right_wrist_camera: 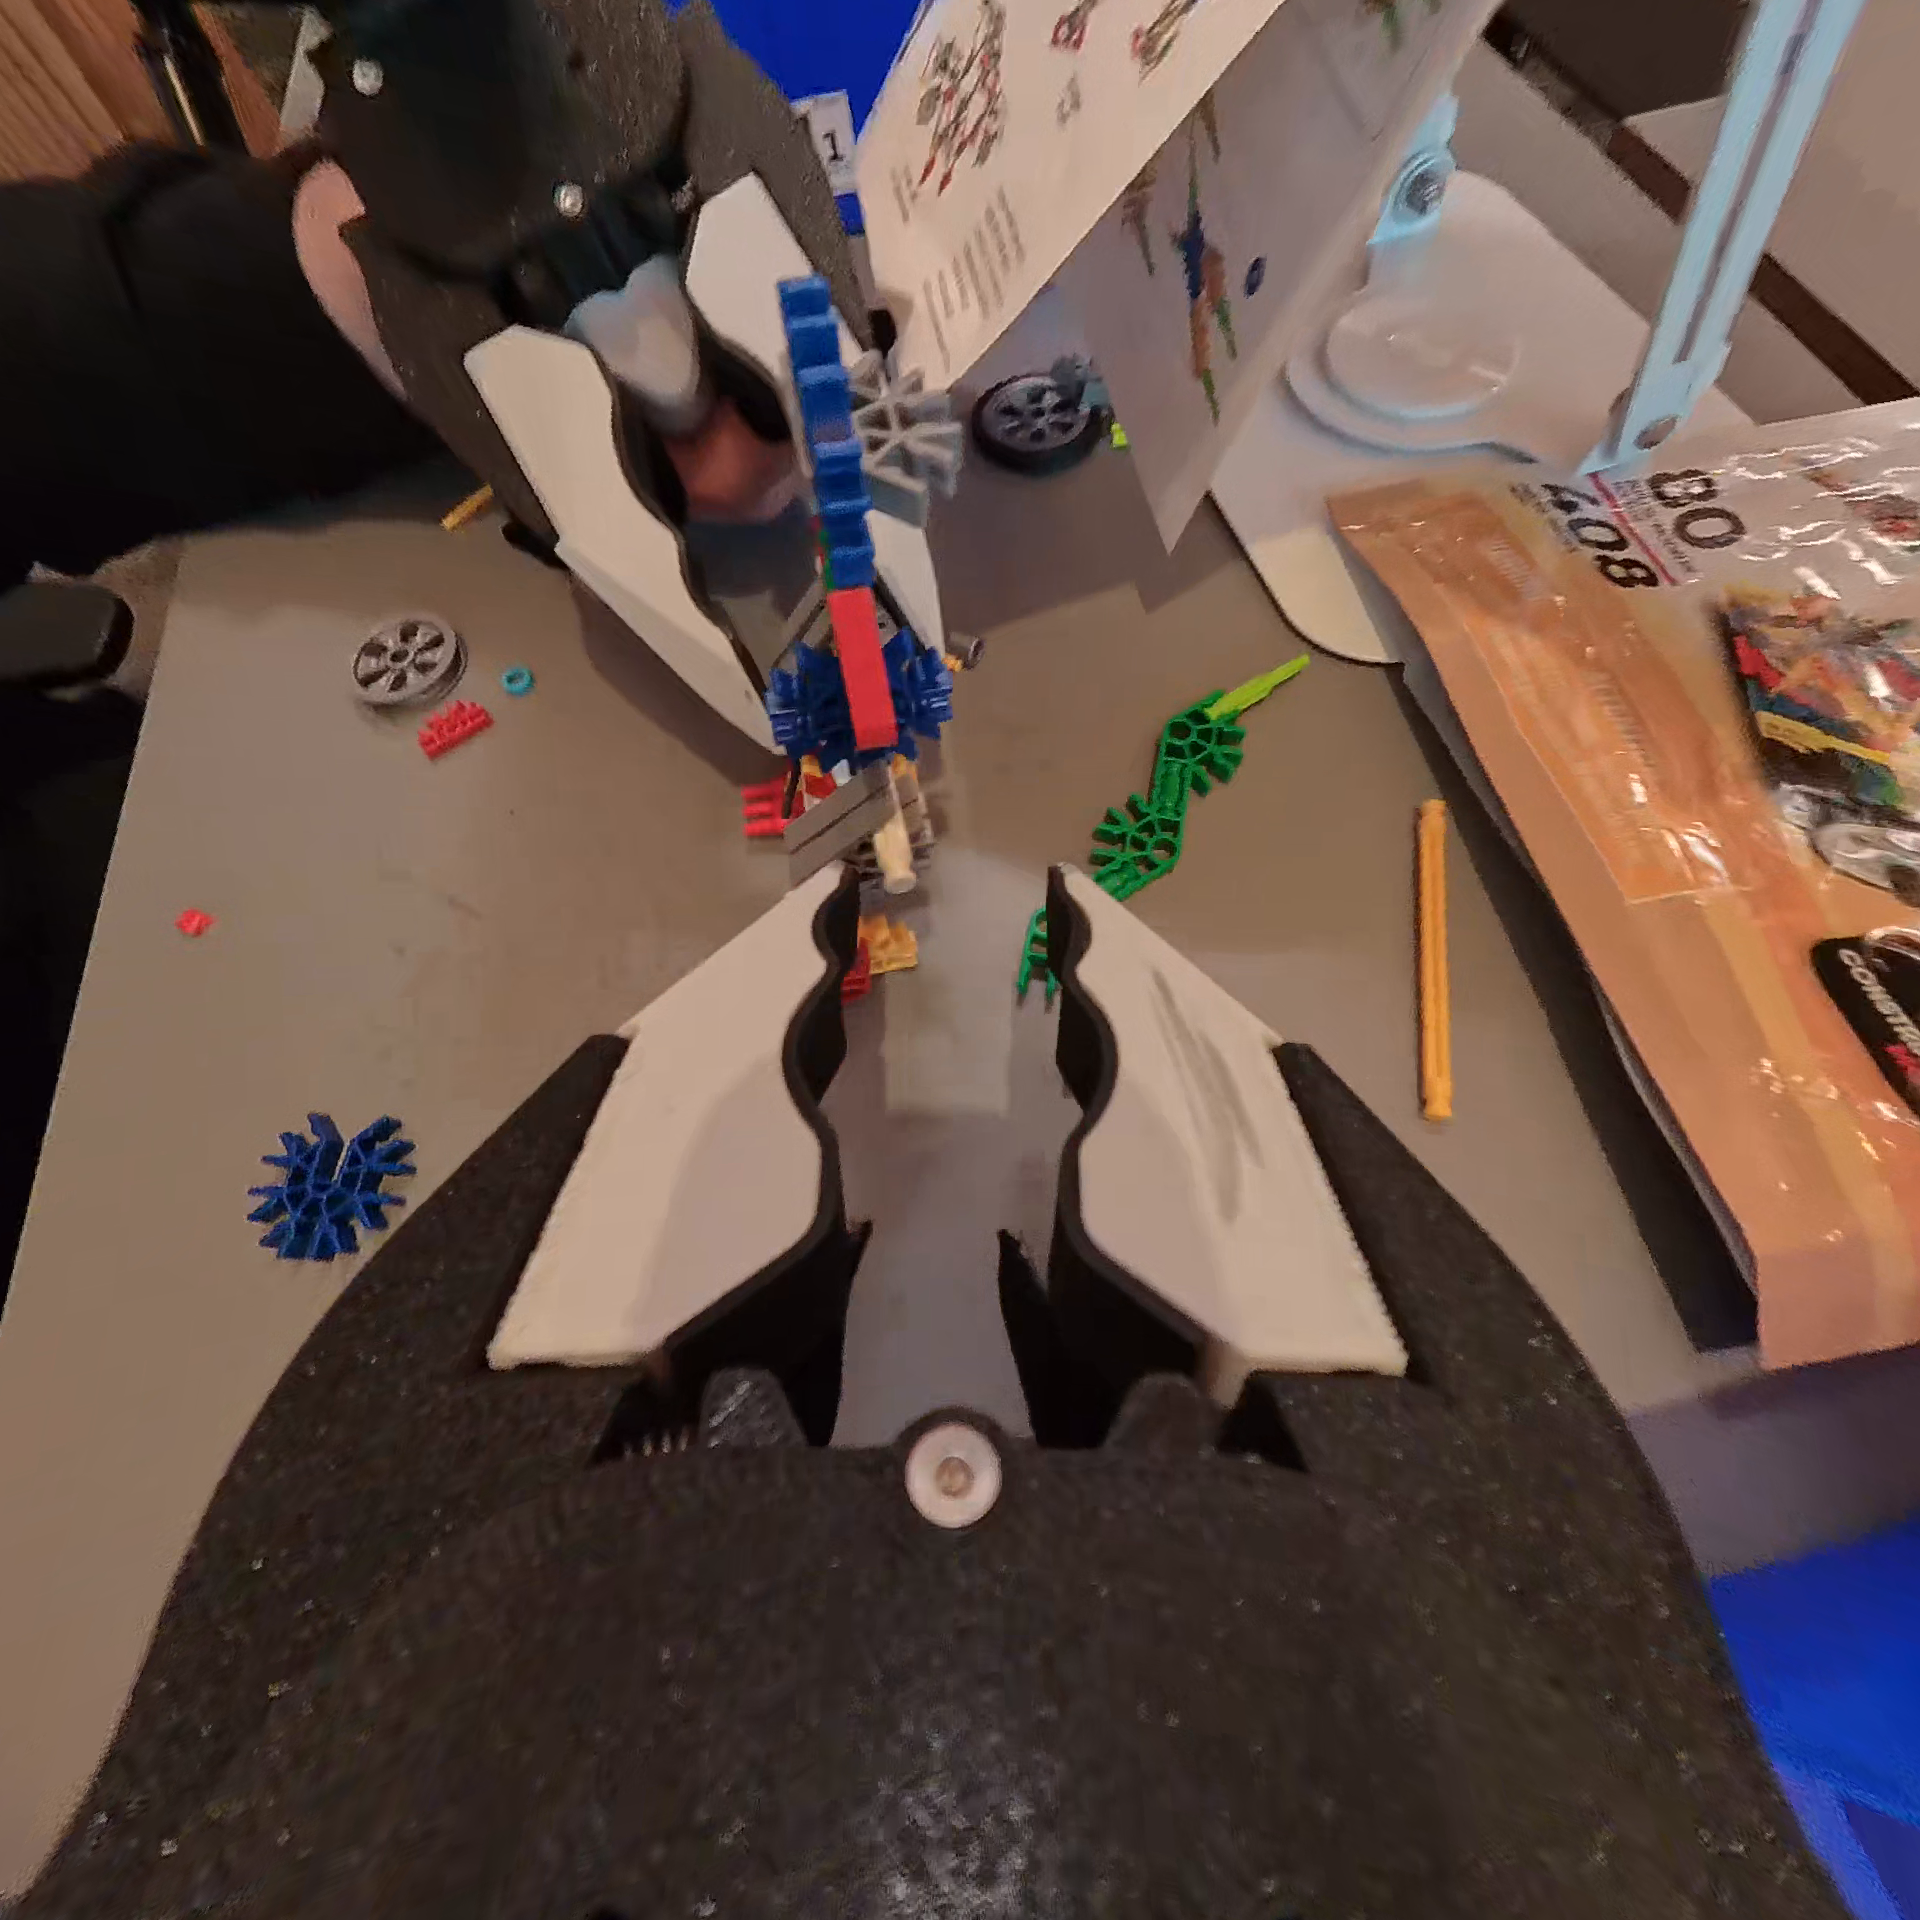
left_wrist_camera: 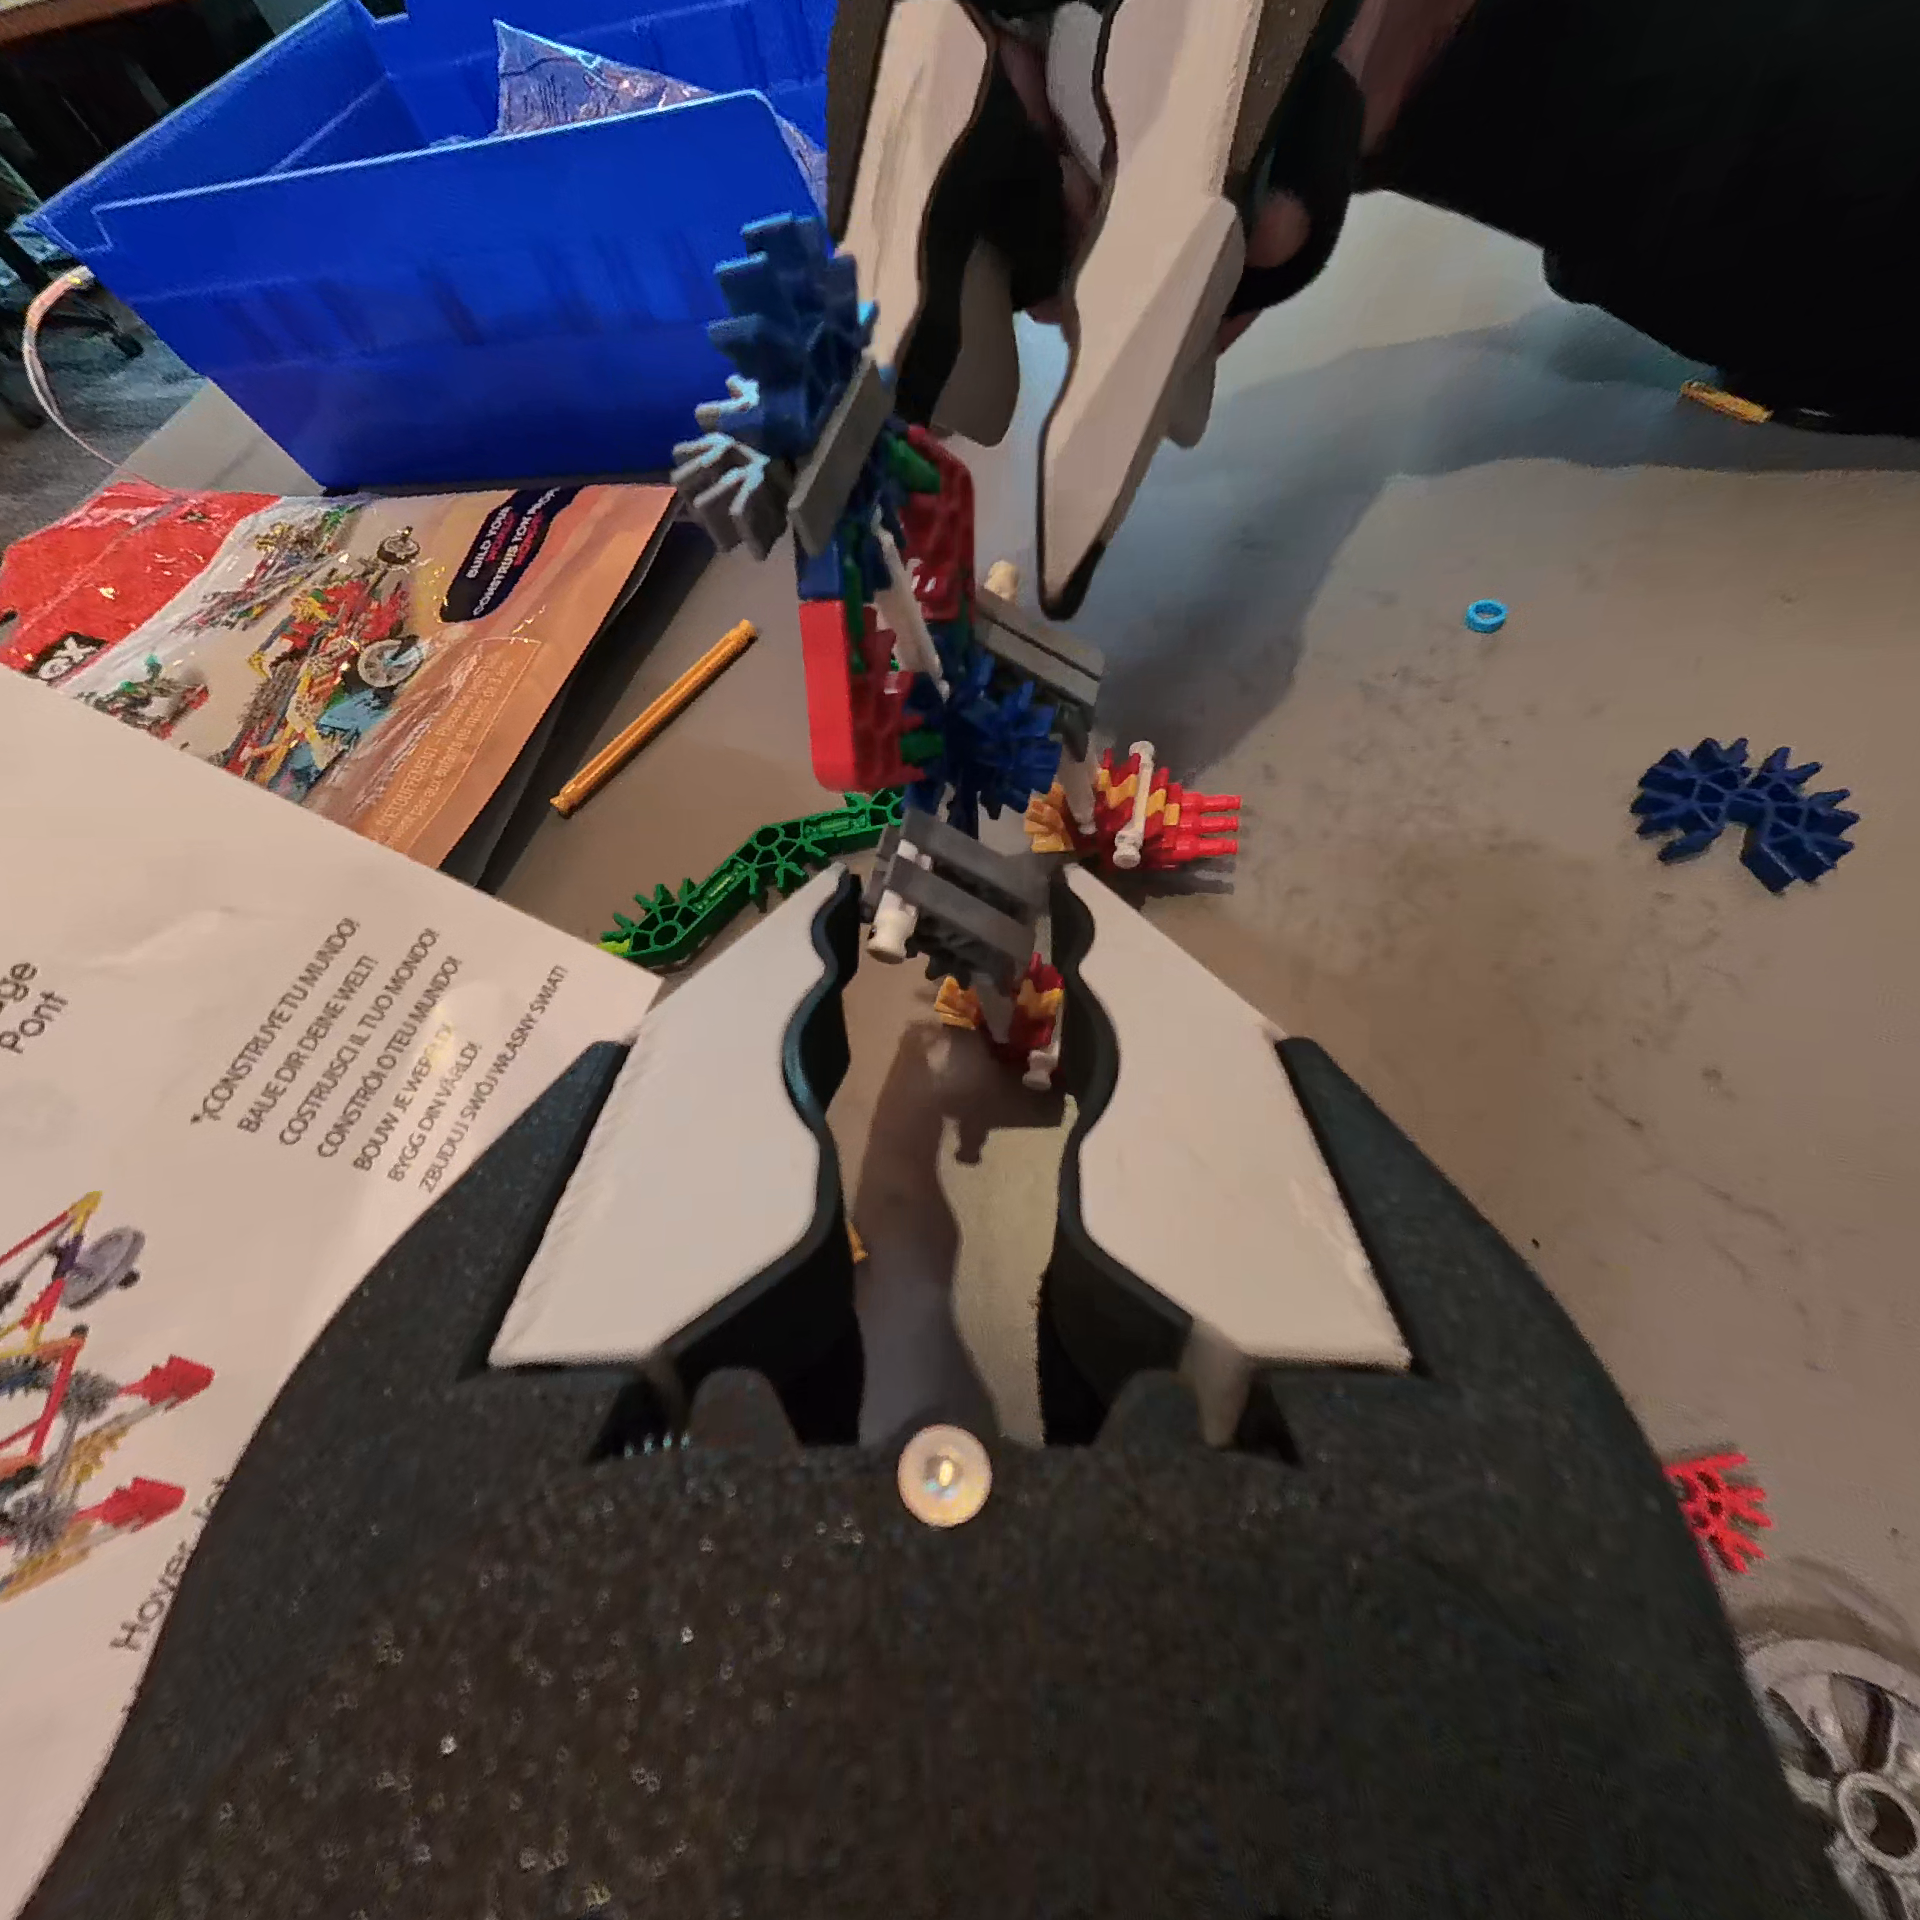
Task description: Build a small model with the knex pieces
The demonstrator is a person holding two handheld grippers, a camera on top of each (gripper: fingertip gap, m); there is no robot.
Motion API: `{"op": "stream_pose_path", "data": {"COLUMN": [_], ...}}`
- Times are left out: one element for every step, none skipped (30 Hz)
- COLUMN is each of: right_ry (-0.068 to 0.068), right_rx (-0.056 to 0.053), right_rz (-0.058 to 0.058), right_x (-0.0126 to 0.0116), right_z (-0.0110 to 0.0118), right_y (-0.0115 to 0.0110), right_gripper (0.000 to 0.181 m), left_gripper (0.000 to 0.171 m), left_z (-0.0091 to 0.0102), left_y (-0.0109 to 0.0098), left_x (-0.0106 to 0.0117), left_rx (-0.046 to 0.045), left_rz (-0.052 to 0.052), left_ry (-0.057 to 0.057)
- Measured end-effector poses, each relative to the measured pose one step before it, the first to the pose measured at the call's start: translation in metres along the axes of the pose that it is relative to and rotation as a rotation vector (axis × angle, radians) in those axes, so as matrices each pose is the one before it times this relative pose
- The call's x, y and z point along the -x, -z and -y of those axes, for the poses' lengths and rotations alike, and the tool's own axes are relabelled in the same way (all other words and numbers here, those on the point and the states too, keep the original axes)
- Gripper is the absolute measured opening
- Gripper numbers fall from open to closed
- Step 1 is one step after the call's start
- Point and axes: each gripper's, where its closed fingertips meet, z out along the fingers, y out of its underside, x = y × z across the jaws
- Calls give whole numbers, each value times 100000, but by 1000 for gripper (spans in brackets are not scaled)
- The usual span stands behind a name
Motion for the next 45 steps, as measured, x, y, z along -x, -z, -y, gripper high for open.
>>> {"op": "stream_pose_path", "data": {"right_ry": [847, 463, 1085, 1617, 419, -564, 384, -282, -963, 336, 924, 528, 1620, 2199, 1111, 1150, 1356, 1489, 797, 472, 1467, 1676, 1154, 1318, 1383, 589, 333, 360, 246, -7, 18, 173, -118, -358, -109, -20, -166, -526, -333, -92, -165, -488, -367, -282, -681], "right_rx": [1621, 2151, 1023, -107, 38, 457, -1129, -2411, -2128, -941, 472, 1718, 1567, 214, 63, 79, 111, -69, -354, -176, 25, -82, -157, -40, 133, 502, 528, -321, -105, -98, -113, -149, -63, -78, -152, -175, -293, -291, -209, -86, -173, -224, -192, -373, -885], "right_rz": [913, 1103, 1287, 94, 1068, 2764, 689, 327, 1368, -57, -1060, 627, -70, -1473, 229, 20, -554, -810, -203, 109, -315, -329, 184, 166, -270, -381, -553, 10, 223, 162, 84, -18, -81, 100, 251, 566, 333, 254, 391, 198, -135, -341, -78, -233, -668], "right_x": [295, 296, 313, 149, 250, 466, 155, 67, 217, 81, -22, 237, 177, -22, 152, 92, 5, -35, 33, 83, 75, 127, 193, 207, 123, 44, -62, 25, 66, 22, 2, 10, -36, -1, 32, 86, 32, 2, 28, 21, -11, -62, -8, -31, -154], "right_z": [-209, -280, -124, 63, 0, -91, 153, 438, 440, 243, 16, -198, -177, 52, 114, 48, 26, 32, 98, 71, 46, 97, 120, 110, 65, -25, -87, 54, 2, 11, 6, 5, 6, 1, -12, -23, -18, -5, -10, -16, 7, 23, 46, 72, 164], "right_y": [-397, -448, -396, -242, -104, 38, 170, 181, 105, -20, -170, -310, -346, -268, -140, -58, -9, 12, -26, -62, -120, -118, -121, -117, -106, -102, -79, -28, -16, -21, -12, -2, -23, -14, 19, 41, 9, 4, 21, 16, 14, -9, -8, 15, 87], "right_gripper": [36, 36, 34, 26, 25, 26, 28, 33, 35, 35, 34, 34, 30, 27, 27, 26, 26, 26, 26, 26, 26, 26, 26, 26, 26, 26, 26, 25, 25, 25, 25, 25, 25, 25, 25, 25, 25, 25, 24, 24, 24, 25, 25, 27, 32], "left_gripper": [37, 38, 38, 38, 38, 36, 35, 35, 35, 34, 34, 34, 35, 35, 36, 43, 49, 52, 55, 58, 59, 59, 57, 53, 45, 44, 42, 41, 41, 41, 41, 41, 40, 40, 40, 40, 40, 40, 40, 40, 40, 40, 40, 40, 40], "left_z": [49, 89, 92, 64, -18, -43, 12, 11, 39, 33, 14, 38, 33, 56, 36, 99, 234, 259, 256, 279, 293, 284, 279, 85, -256, -206, 65, 81, -44, 7, -4, -20, -15, -2, 15, -4, 1, 0, 3, -5, -2, -5, 18, -26, 32], "left_y": [22, 19, 10, -7, -7, 26, 65, 31, 32, 26, 16, 23, 29, 31, 18, 69, 120, 98, 47, 0, -44, -48, -42, -73, -109, -37, 30, 56, 19, 16, 14, 3, 10, 8, -8, -9, 3, -5, -13, -5, -2, 20, 17, 22, 5], "left_x": [-160, -140, 2, -90, 12, 117, 96, -19, -106, -38, -40, -95, -74, -18, 101, 121, 98, -46, -144, -70, -196, -302, -112, -67, -76, 0, 24, -30, -50, -10, -14, 20, 45, -3, -45, -96, -3, 7, -44, -10, 24, 54, -30, -59, -97], "left_rx": [-200, -328, -382, -191, 436, 535, 1, -8, -279, -331, -113, -264, -165, -268, 54, -248, -881, -1011, -886, -928, -1077, -1100, -1305, -353, 1465, 980, -736, -719, 90, -120, -100, -146, -146, -183, -138, 27, -43, -30, -116, -60, 45, 67, -2, -36, -421], "left_rz": [-530, -324, 464, -279, 311, 1073, 1026, -82, -806, -249, -116, -456, -373, 22, 560, 683, 462, -360, -530, 302, -669, -1432, -35, -58, -554, -31, 159, -523, -668, -73, -68, -96, -26, 7, -166, -472, 129, 141, -369, -115, 364, 474, -191, -431, -500], "left_ry": [-819, -839, -656, -408, -208, -959, -1282, -140, 324, -41, -289, -212, -190, -299, 91, -52, 278, 753, 170, -236, 351, 477, -247, -29, 136, -359, -53, 341, 284, -142, -105, 268, 260, -261, -157, 35, -289, -159, 173, 77, -455, -518, -153, -161, -319]}}
